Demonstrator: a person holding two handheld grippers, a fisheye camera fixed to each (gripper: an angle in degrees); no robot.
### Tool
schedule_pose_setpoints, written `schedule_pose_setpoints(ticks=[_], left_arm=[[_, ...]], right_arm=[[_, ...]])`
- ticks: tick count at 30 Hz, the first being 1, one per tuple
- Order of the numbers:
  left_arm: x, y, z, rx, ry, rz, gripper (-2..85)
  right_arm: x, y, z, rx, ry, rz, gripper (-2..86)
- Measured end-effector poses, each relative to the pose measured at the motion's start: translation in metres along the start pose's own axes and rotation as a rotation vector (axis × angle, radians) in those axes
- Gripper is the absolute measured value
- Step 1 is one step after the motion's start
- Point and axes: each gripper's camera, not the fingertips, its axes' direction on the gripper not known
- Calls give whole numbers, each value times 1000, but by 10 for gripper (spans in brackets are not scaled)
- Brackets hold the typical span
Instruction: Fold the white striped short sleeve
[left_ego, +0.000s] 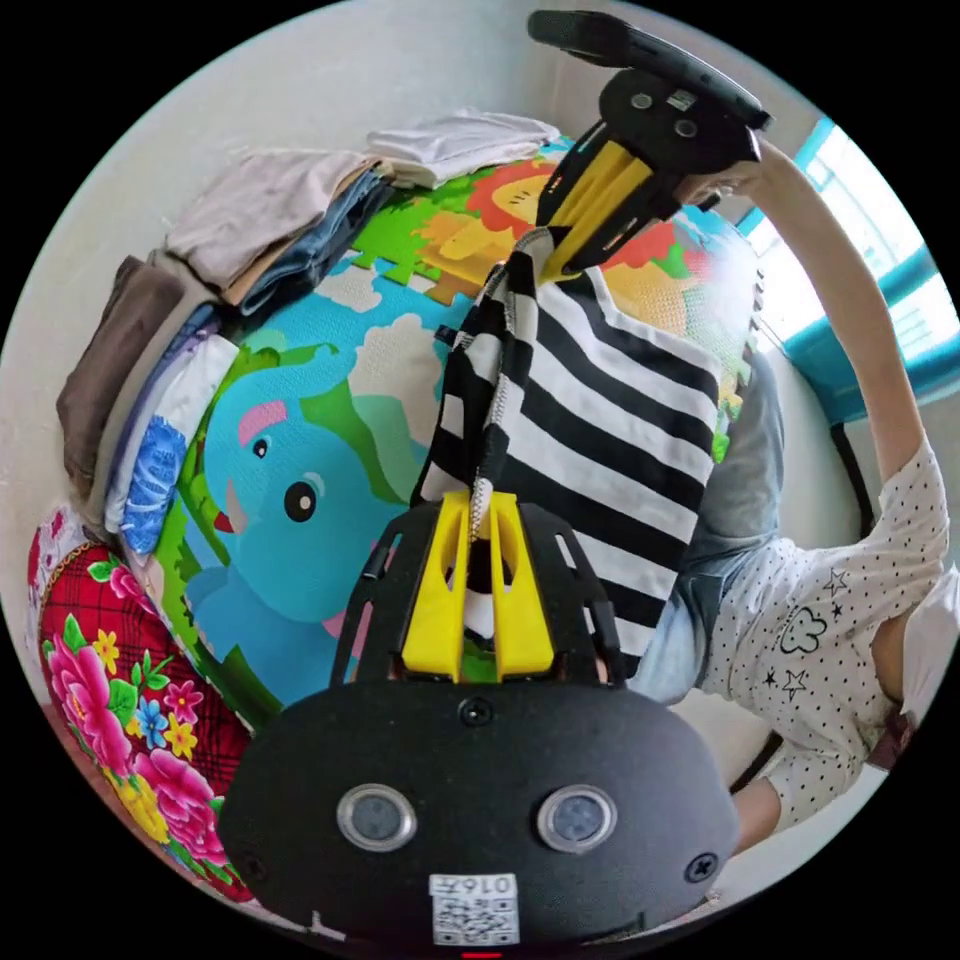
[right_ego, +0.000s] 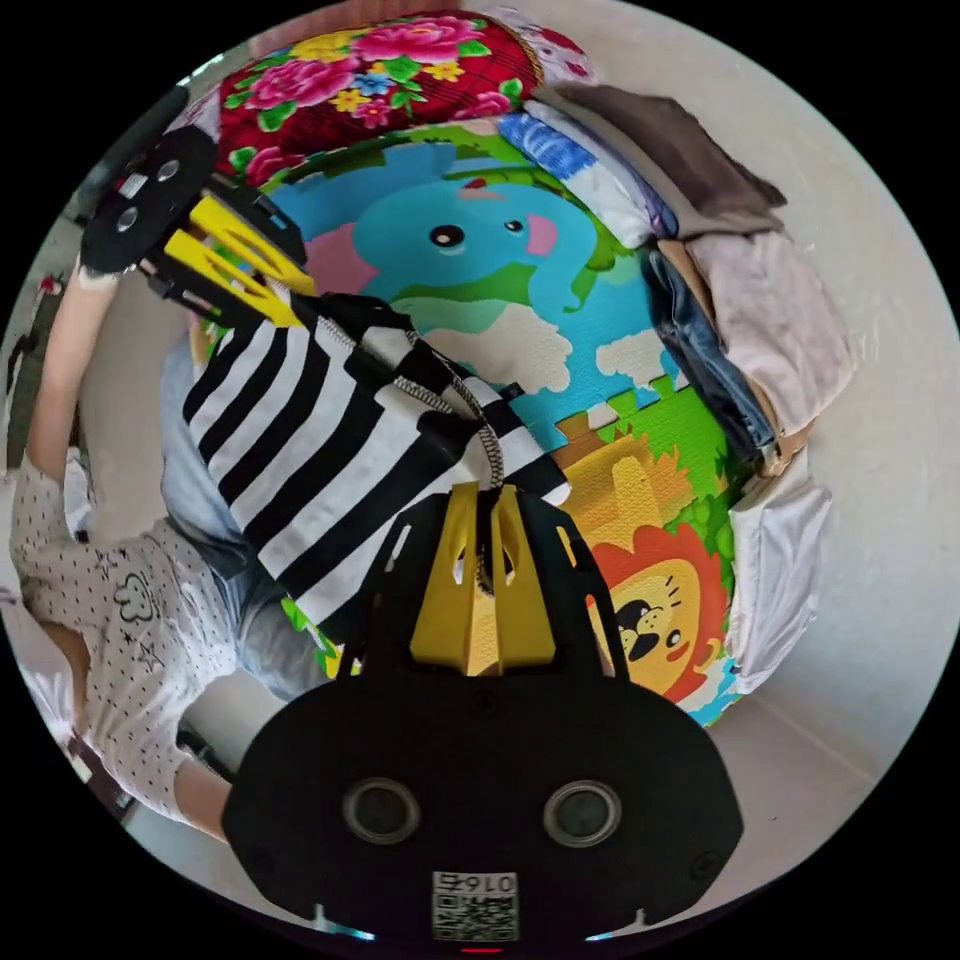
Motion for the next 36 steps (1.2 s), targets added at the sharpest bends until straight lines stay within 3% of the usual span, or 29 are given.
schedule_pose_setpoints(ticks=[7, 10, 14, 18, 22, 25, 29, 33, 36], left_arm=[[-72, 34, 22, 95, 98, -192, 49], [-95, 80, 4, 208, -8, -267, 17], [-120, 173, -31, 389, -112, -513, -6], [-58, 258, -41, 604, 104, -358, -9], [18, 316, -23, 624, 228, -274, -9], [72, 368, -11, 638, 137, -332, -6], [119, 436, -2, 730, 3, -496, 11], [131, 481, 13, 836, 64, -636, 30], [127, 490, 20, 817, 137, -668, 50]], right_arm=[[69, -17, 61, -141, -88, 202, 63], [88, 14, 49, -43, -76, 309, 83], [92, 92, 16, 191, 83, 453, 67], [53, 183, -12, 515, 145, 462, 35], [-12, 276, 1, 740, -167, 313, 31], [-59, 324, 22, 710, -228, 268, 54], [-97, 401, 41, 732, -106, 411, 90], [-109, 449, 61, 791, -111, 509, 95], [-115, 463, 75, 790, -165, 499, 96]])
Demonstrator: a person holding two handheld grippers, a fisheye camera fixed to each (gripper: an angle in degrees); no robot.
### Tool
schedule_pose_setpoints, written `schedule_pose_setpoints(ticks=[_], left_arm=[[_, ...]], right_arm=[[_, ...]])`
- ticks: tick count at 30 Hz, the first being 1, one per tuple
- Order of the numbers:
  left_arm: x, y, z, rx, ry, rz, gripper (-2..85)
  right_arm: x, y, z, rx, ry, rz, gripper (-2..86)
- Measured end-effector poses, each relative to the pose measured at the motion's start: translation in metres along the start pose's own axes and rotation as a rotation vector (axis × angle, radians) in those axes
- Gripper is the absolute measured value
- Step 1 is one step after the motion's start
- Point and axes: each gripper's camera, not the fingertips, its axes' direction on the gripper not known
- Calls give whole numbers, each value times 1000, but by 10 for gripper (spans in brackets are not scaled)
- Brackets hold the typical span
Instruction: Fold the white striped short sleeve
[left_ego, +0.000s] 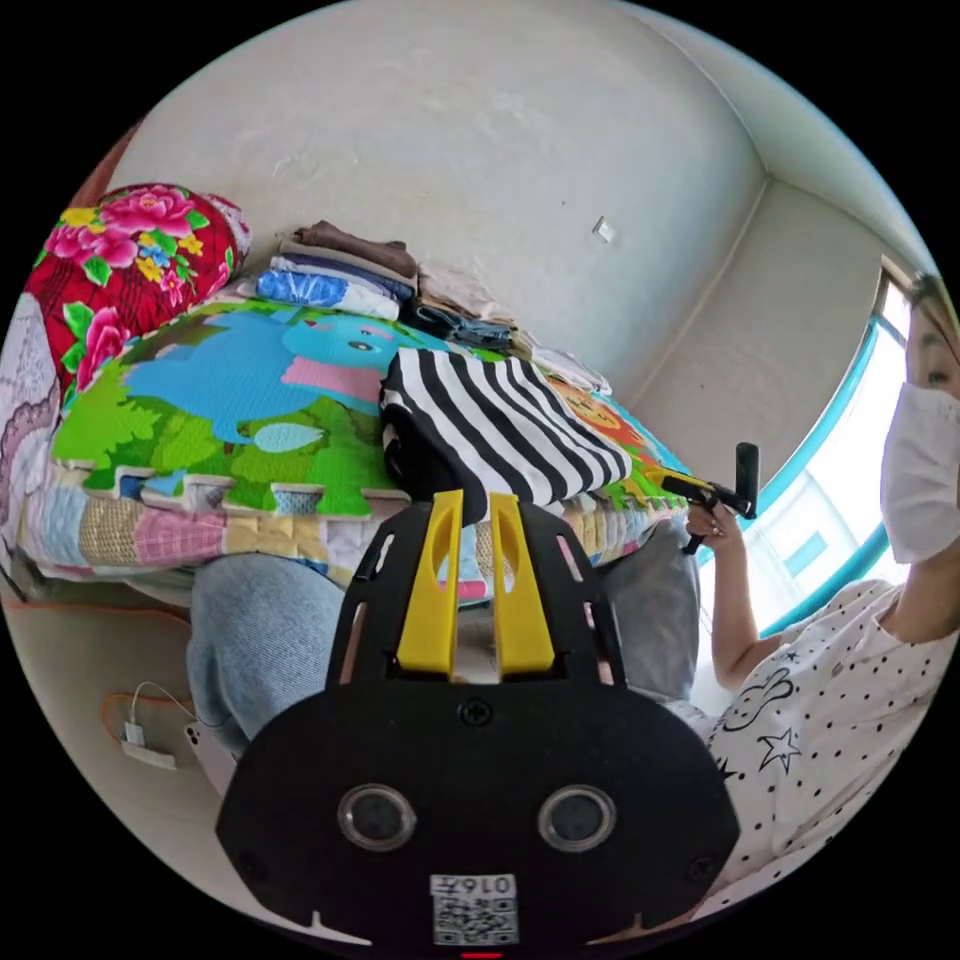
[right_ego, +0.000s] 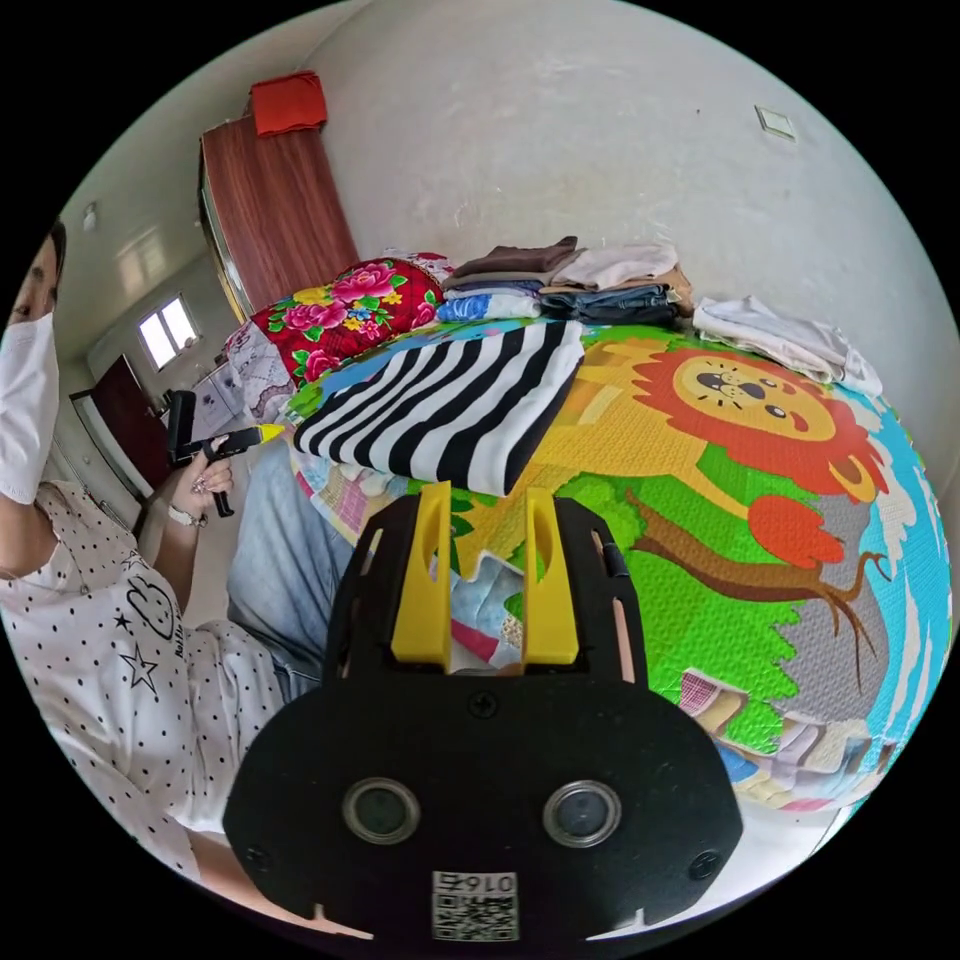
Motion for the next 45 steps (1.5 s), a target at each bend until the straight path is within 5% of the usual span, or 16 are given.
schedule_pose_setpoints(ticks=[11, 19, 38, 45], left_arm=[[14, 9, -8, -51, -162, 14, 71], [7, 22, -5, -118, -71, -7, 69], [35, 42, -13, -77, -191, 124, 9], [21, 50, -10, -155, -66, 107, 15]], right_arm=[[-14, 10, 12, -51, 272, -55, 87], [4, 33, -4, 4, 142, -19, 57], [37, 69, -38, 178, -128, 30, 3], [13, 66, -37, -21, -98, -10, 2]])
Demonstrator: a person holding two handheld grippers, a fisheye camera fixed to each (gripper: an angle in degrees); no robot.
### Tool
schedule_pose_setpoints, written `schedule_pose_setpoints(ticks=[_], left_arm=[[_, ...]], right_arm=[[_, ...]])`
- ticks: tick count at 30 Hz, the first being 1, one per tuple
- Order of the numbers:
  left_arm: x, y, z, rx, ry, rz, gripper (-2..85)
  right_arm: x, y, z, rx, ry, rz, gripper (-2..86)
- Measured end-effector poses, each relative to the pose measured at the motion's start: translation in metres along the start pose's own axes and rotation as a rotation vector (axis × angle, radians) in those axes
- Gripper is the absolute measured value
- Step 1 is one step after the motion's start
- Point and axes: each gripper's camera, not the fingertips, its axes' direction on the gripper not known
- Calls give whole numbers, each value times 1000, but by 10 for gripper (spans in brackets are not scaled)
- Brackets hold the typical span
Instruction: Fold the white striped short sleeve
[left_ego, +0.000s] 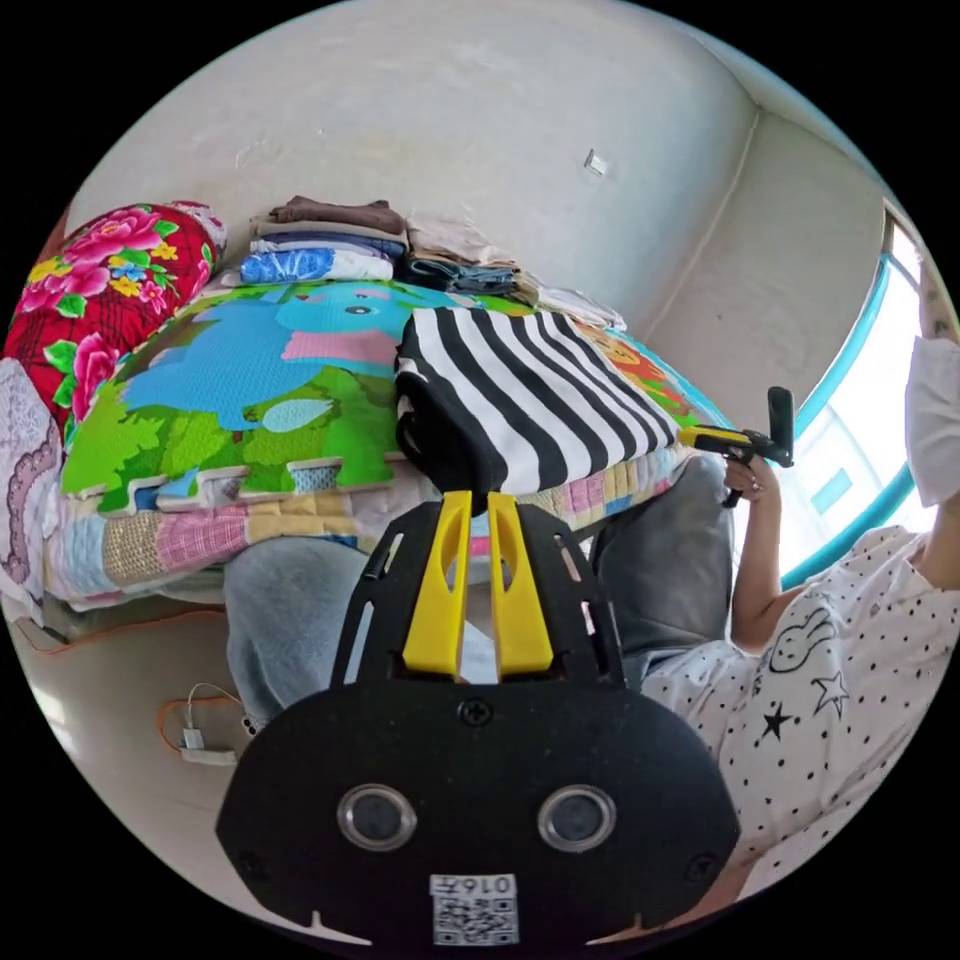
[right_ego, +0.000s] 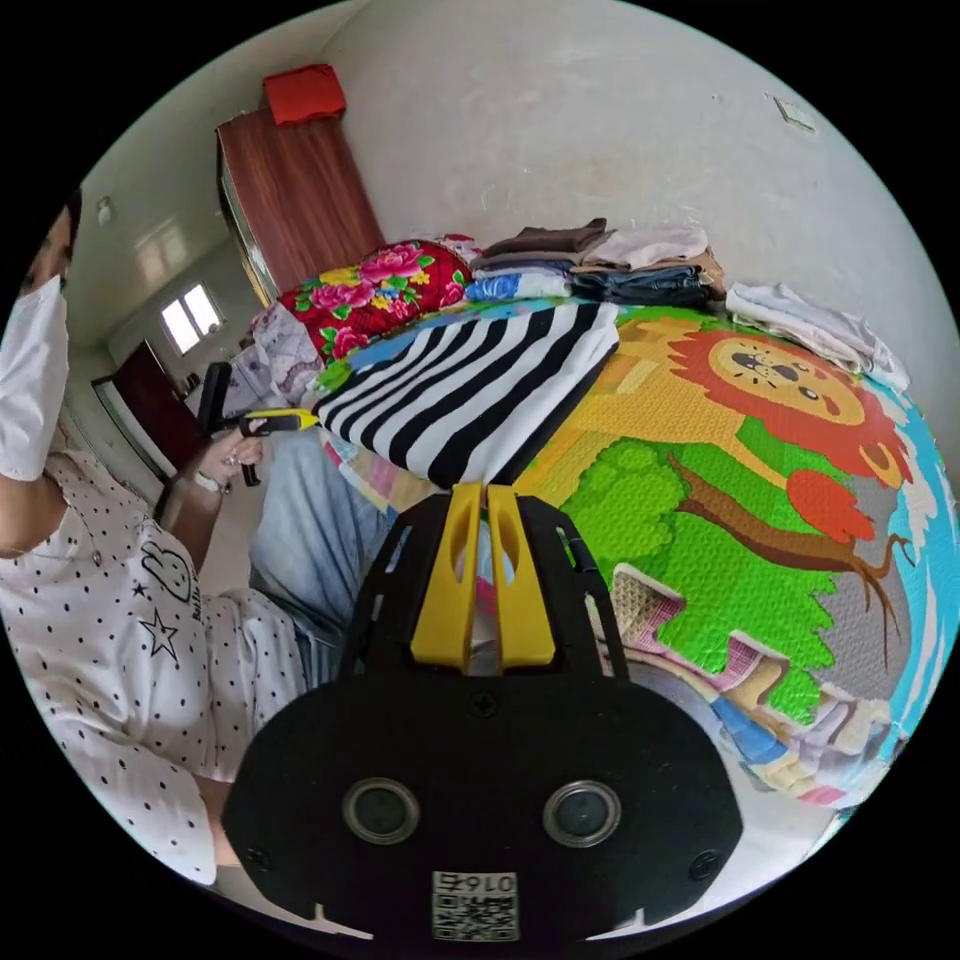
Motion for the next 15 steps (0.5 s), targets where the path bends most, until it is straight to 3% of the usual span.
schedule_pose_setpoints(ticks=[4, 7, 10, 15], left_arm=[[4, 6, 4, -73, 48, 27, 37], [4, 5, -9, -67, -78, -16, 47], [2, -13, -33, 77, -169, -30, 47], [3, -109, -13, 177, -30, 180, 49]], right_arm=[[-44, 11, 4, -139, 166, -161, 6], [-57, 18, -4, -156, 277, -176, 13], [-53, 11, -25, -42, 369, -136, 32], [-22, -49, -34, 134, 367, -134, 89]])
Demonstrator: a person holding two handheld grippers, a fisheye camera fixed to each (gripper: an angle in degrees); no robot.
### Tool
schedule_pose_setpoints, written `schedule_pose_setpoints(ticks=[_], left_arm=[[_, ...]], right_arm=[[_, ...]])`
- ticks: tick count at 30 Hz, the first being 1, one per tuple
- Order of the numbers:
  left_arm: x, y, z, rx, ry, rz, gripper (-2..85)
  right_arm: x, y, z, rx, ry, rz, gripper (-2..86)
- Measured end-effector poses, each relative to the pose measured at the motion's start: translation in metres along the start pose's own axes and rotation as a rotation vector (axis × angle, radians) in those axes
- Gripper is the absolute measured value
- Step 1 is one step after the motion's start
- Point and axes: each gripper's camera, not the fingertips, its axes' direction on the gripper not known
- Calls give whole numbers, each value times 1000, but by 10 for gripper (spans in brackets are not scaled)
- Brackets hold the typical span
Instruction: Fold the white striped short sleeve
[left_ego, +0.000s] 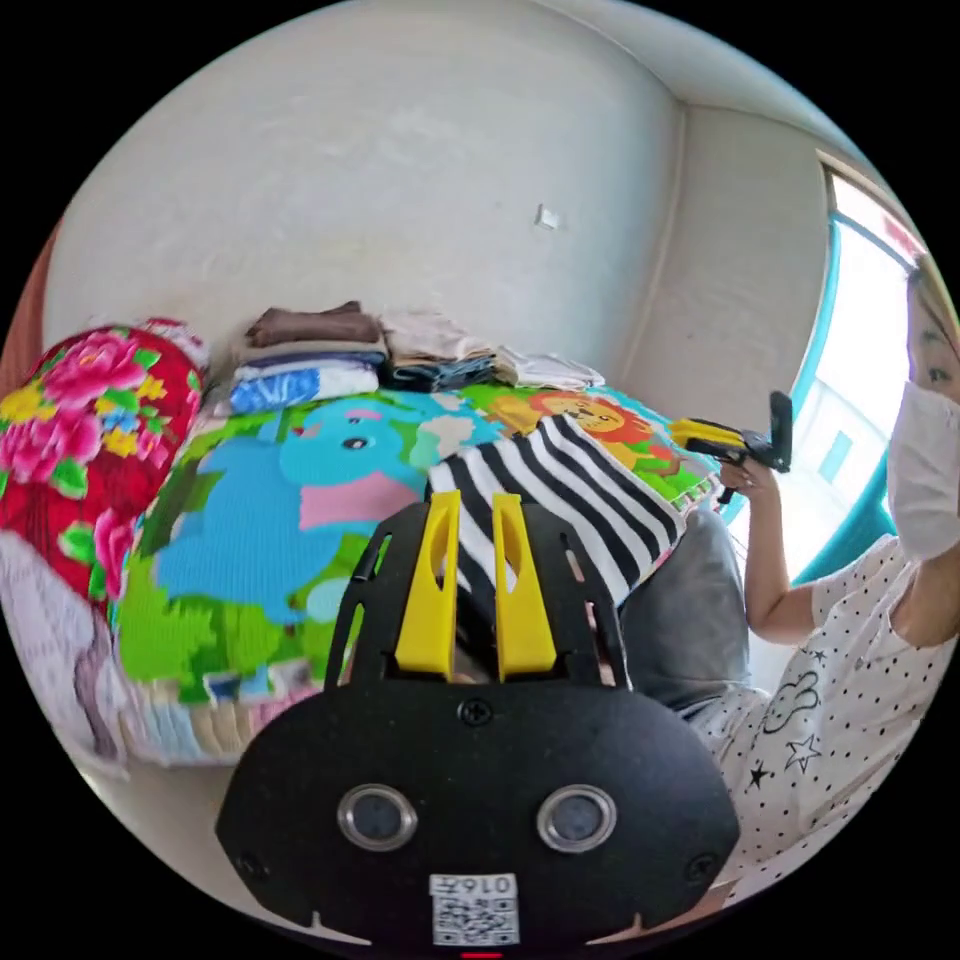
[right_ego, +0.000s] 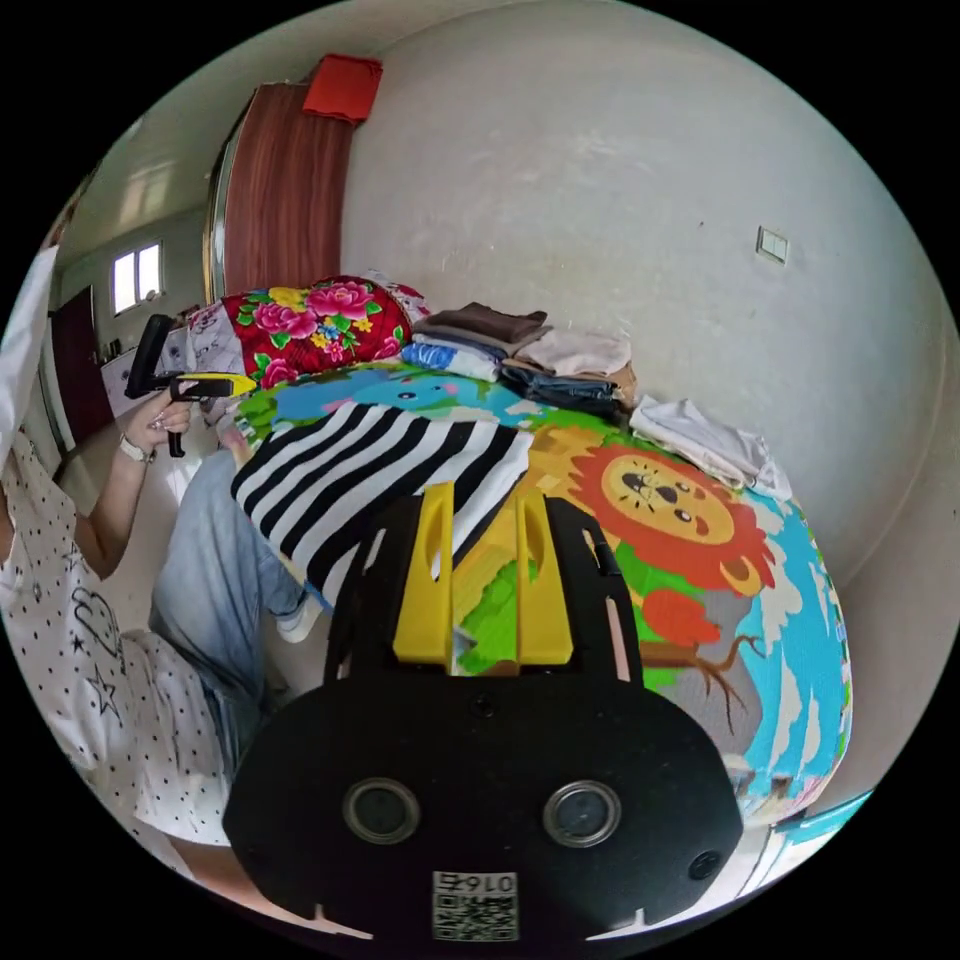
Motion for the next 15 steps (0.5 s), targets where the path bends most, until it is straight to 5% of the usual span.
schedule_pose_setpoints(ticks=[7, 15], left_arm=[[-47, -100, 141, -271, 50, 115, 44], [-149, -47, 185, 24, 365, -265, 5]], right_arm=[[95, -113, 119, -146, -86, 113, 111], [188, -118, 184, -90, -363, 319, 109]])
